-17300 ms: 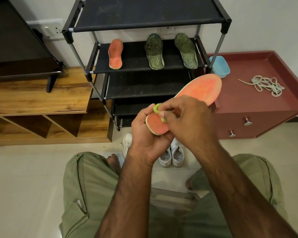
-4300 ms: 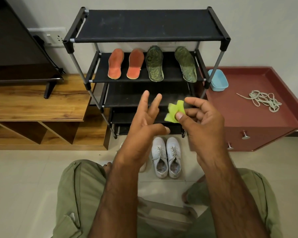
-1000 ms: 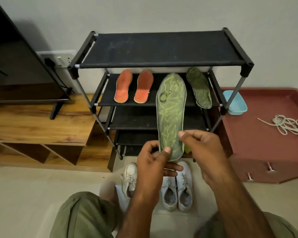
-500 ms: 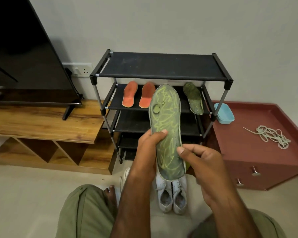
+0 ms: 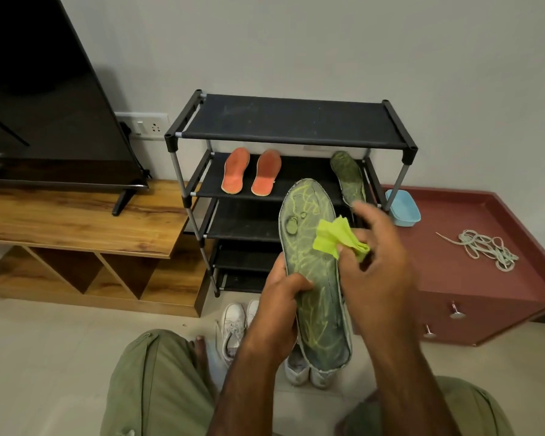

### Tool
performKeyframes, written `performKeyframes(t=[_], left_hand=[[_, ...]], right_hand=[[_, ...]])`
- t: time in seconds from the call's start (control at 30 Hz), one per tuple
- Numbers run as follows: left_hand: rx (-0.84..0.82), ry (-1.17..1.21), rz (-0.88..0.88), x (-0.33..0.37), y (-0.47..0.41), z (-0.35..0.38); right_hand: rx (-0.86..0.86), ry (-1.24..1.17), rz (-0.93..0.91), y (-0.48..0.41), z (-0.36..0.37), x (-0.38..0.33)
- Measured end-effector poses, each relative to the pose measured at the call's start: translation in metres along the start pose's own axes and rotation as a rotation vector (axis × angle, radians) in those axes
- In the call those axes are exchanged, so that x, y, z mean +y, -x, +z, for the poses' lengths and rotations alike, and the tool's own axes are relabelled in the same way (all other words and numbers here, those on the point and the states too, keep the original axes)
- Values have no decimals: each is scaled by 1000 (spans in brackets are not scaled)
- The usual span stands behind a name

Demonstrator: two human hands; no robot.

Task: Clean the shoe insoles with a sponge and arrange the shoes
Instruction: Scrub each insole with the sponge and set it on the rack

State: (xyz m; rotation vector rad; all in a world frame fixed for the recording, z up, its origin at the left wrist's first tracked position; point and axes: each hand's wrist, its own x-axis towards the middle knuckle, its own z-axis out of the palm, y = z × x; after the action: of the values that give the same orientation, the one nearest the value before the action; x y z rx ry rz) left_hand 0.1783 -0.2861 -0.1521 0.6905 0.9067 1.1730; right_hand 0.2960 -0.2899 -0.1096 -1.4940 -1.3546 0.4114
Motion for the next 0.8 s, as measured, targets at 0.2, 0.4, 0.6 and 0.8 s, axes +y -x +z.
performKeyframes(t=[0.2,0.4,0.6,0.8], left_hand=[[-83,-38,72,8,4,-1],[-132,77,38,4,7,-6],[-210,310,1,0,3,-17],[-264,407,-96,-1,9,-21]], right_hand=[[-75,192,-124,8,16,5],[-195,178,-109,15,16,7],[-266,152,-91,11,9,13],[-196,-8,-25,10,6,13]])
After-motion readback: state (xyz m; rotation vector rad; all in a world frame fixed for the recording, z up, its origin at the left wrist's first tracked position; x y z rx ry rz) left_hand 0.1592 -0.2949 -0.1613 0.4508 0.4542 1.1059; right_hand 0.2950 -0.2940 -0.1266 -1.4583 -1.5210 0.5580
